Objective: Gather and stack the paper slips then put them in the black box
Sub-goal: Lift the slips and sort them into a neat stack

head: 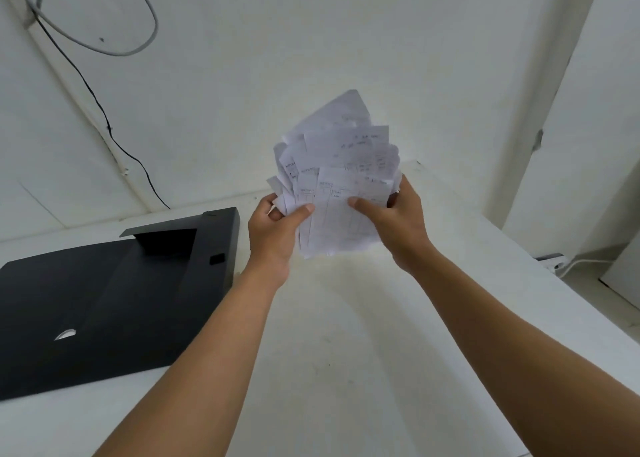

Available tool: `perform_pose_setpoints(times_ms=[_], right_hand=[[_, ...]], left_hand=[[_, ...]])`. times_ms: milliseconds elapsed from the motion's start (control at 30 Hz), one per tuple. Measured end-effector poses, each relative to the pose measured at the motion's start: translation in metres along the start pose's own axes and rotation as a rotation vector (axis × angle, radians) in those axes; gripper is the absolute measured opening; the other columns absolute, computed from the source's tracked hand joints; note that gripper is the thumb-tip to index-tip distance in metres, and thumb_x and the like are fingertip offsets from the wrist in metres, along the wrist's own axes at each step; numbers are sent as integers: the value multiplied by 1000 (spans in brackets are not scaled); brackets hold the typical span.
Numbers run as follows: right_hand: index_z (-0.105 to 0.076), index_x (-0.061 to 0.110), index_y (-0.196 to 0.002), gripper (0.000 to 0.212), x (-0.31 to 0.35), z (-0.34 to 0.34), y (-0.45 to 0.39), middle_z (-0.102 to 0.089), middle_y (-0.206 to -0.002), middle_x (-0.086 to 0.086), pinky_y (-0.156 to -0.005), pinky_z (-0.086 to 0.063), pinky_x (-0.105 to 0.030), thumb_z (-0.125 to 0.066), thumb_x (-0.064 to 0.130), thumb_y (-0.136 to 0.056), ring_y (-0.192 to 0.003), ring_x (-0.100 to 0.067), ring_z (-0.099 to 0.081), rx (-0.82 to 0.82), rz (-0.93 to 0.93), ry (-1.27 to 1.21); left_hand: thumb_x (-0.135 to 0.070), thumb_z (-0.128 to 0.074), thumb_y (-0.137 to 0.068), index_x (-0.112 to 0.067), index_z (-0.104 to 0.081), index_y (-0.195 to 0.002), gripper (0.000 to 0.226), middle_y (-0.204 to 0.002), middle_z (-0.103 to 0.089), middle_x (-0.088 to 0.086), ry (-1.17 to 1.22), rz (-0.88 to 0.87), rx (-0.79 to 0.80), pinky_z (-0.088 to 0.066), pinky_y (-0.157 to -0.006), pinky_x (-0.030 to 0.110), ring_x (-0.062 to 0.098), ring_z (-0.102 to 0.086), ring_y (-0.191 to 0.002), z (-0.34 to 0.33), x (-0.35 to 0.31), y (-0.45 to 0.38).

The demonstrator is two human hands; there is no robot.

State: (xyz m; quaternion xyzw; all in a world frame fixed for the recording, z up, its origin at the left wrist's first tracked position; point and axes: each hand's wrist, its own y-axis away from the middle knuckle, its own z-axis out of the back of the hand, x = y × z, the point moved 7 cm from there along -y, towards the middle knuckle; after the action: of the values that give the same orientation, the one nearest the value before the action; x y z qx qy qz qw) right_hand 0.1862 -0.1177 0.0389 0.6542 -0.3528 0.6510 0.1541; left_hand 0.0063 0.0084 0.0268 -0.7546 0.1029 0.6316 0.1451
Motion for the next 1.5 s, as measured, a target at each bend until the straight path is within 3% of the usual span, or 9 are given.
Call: perform_pose_setpoints(times_ms=[100,300,567,767,867,1000,1233,1367,1500], right_hand=[[-66,12,-126,47,-18,-1,2,-74,-113,1,-72,-60,-20,-83,12,-82,-105,-17,-72,58,-129,36],[-67,11,-126,32,-32,-4,8,-74,-113,2,-75,-59,-21,-69,22,-96,-103,-14,-72,43,-100,92],[-53,25,-139,46,-20,-7,5,-68,-124,7,-91,-59,-35,-65,25,-94,-113,-13,-66,-13,34,181],[-55,27,-129,39,-19,-5,6,-68,-119,8,-91,-60,-41,-65,28,-91,-108,-12,-67,-27,34,178],[-57,24,-126,33,-14,-2,7,-69,-119,8,-86,-60,-35,-63,36,-95,-106,-10,-68,-60,39,107],[-55,22,-123,24,-4,-12,8,-67,-111,12,-72,-56,-20,-60,27,-100,-95,0,-67,-74,81,131],[-55,30,-122,35,0,-6,6,-69,-113,12,-83,-59,-31,-64,47,-93,-101,-7,-69,-147,66,83],[-56,25,-117,21,8,-12,3,-70,-104,10,-78,-60,-33,-58,35,-100,-93,-8,-70,-181,69,54],[-59,17,-117,26,5,-5,7,-67,-99,8,-69,-51,-21,-54,37,-103,-83,0,-66,-207,46,-12]], left_hand=[[-10,-82,-79,-15,-75,-106,29,-103,-79,0,-26,46,31,-59,-88,37,21,-74,-99,-1,10,0],[-27,-82,-83,-26,-72,-104,23,-95,-76,-12,-210,1,82,-53,-62,13,-2,-71,-83,-11,14,12],[-41,-82,-80,-28,-60,-117,45,-109,-71,-13,-271,-123,55,-58,-81,28,6,-68,-101,-20,-6,12],[-40,-77,-85,-28,-63,-113,34,-105,-72,-10,-284,-114,50,-60,-79,29,10,-70,-98,-20,-2,13],[-39,-72,-90,-24,-62,-112,29,-102,-73,-6,-302,-128,28,-59,-77,30,14,-70,-95,-18,-5,10],[-38,-66,-94,-28,-63,-114,22,-104,-72,-11,-323,-157,63,-58,-80,29,9,-69,-97,-31,-5,13],[-57,-57,-94,-27,-60,-102,31,-94,-68,-11,-230,-108,1,-51,-71,21,7,-66,-87,-31,-21,15],[-67,-52,-91,-21,-60,-108,50,-95,-62,-9,-156,-17,-59,-45,-67,22,9,-61,-86,-42,-23,16],[-73,-47,-88,-24,-60,-93,52,-98,-65,-5,-131,19,-92,-53,-85,37,17,-62,-94,-36,-19,8]])
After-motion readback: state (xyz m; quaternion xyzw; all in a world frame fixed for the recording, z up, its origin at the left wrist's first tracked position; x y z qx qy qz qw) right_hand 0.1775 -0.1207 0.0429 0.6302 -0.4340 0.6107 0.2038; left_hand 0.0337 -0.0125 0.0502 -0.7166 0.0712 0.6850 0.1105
